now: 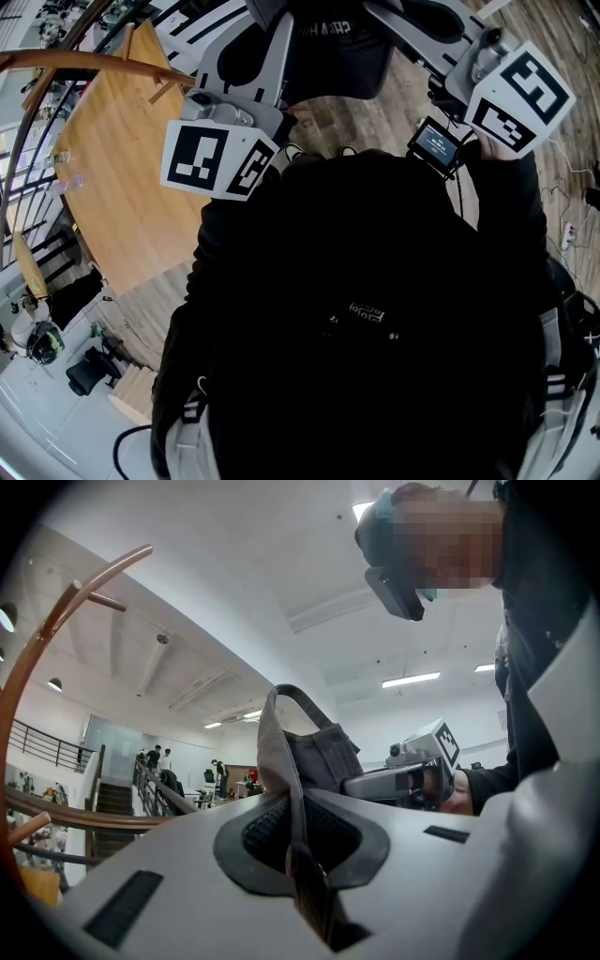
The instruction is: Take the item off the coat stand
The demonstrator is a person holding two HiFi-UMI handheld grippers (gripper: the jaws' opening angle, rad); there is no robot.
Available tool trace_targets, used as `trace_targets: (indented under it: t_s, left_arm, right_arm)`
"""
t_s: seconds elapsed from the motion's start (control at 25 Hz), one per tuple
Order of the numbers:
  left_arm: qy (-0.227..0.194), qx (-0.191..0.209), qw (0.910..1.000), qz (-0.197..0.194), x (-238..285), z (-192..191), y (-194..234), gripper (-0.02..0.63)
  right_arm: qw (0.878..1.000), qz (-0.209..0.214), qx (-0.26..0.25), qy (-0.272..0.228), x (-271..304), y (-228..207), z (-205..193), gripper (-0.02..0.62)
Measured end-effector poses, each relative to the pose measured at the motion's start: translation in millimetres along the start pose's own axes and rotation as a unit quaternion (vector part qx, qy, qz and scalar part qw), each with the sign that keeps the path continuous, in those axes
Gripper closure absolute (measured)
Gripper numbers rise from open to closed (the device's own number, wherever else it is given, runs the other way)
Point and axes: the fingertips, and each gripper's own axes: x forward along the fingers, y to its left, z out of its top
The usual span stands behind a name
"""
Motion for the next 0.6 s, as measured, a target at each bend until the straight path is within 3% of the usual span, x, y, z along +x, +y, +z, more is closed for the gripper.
trace_targets:
  t_s: [0.6]
  left_arm:
    - [-0.001,-0.001,1.0,-0.005,-8.1,5.5,2.3,0.588]
  right_arm:
    - [1.0,-0.001,-0.004,-0.001,1.9,8.6,8.2,0.561]
